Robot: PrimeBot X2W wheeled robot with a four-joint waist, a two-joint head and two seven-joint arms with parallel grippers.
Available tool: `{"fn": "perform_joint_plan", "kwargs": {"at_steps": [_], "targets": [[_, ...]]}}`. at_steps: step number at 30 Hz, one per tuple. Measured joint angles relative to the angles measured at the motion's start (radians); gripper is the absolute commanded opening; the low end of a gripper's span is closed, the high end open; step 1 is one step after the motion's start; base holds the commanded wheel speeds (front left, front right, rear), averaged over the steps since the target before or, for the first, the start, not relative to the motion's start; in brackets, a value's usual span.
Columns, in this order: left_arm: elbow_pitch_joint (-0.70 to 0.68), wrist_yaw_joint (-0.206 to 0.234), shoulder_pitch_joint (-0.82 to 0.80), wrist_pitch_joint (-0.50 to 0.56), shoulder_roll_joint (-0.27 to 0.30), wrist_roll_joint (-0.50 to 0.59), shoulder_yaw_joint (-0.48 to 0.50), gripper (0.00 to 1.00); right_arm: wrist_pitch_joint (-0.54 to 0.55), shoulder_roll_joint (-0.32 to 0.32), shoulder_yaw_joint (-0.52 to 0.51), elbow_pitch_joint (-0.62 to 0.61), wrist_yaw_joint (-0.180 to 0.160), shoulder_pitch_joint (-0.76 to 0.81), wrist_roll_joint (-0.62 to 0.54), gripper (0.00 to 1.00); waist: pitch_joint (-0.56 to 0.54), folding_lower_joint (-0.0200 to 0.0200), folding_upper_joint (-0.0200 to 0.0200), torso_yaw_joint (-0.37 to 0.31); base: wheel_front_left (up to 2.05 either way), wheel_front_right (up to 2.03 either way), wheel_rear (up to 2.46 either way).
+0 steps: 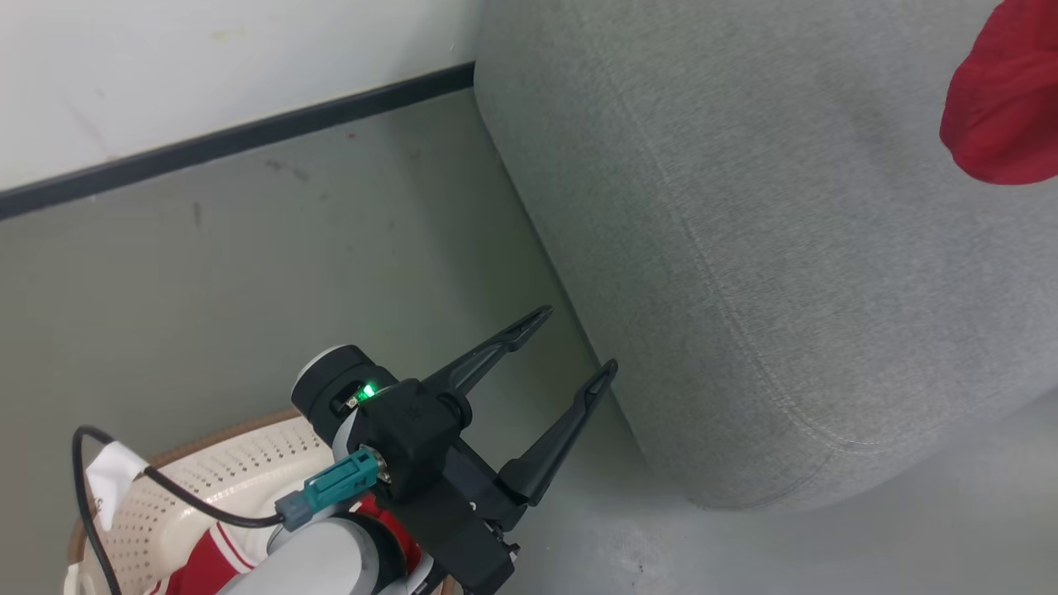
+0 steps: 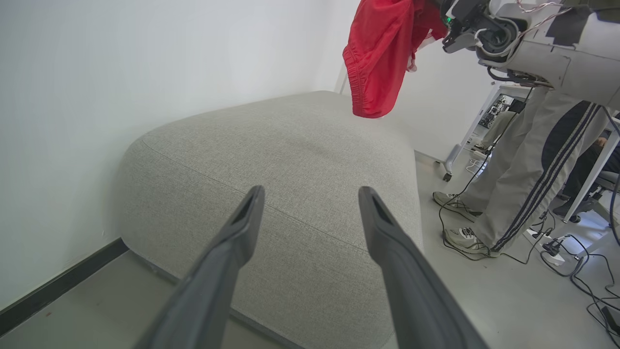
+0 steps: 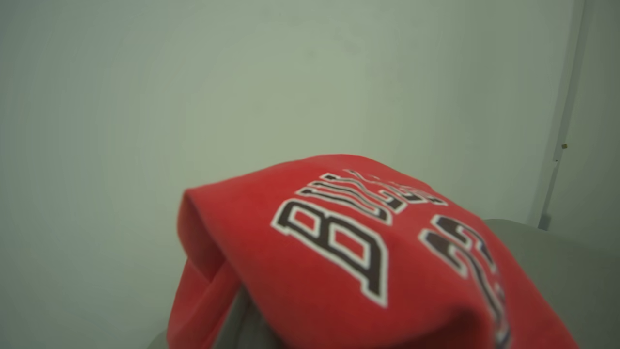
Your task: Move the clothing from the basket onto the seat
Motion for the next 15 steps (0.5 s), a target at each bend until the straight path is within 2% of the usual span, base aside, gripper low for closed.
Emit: {"fn": "perform_joint_plan", "kwargs": {"at_steps": [9,15], "targets": [[-0.035,-0.007,-0.052,0.035,-0.010,0.013,-0.016,1.00,0.000,-0.056,0.004,0.029,0.000,-0.055,-0.031,0.00,0.093,0.0001,0.0000,0.049,0.00,0.00,0.00],[-0.040,-0.008,-0.093,0.047,-0.017,0.021,-0.019,1.00,0.000,-0.097,-0.048,0.049,-0.001,-0.106,-0.044,0.00,0.159,0.0001,0.0000,0.088,0.00,0.00,0.00]]}}
